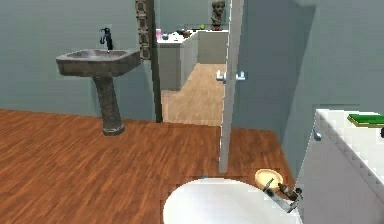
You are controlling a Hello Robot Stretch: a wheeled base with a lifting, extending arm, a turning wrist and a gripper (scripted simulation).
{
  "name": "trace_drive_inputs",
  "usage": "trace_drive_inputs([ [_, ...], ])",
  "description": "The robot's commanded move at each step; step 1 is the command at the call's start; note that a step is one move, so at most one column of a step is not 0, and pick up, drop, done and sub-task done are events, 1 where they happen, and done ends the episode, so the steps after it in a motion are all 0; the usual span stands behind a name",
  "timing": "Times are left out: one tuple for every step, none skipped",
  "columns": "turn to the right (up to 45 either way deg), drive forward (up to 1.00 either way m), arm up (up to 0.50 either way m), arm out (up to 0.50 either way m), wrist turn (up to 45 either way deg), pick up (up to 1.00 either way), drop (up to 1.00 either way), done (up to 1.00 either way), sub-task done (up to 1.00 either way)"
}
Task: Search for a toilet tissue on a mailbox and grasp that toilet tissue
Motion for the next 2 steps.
trace_drive_inputs([
  [0.0,0.00,0.10,0.00,0.0,0.00,0.00,0.00,0.00],
  [0.0,0.00,0.00,0.00,0.0,0.00,0.00,1.00,0.00],
])
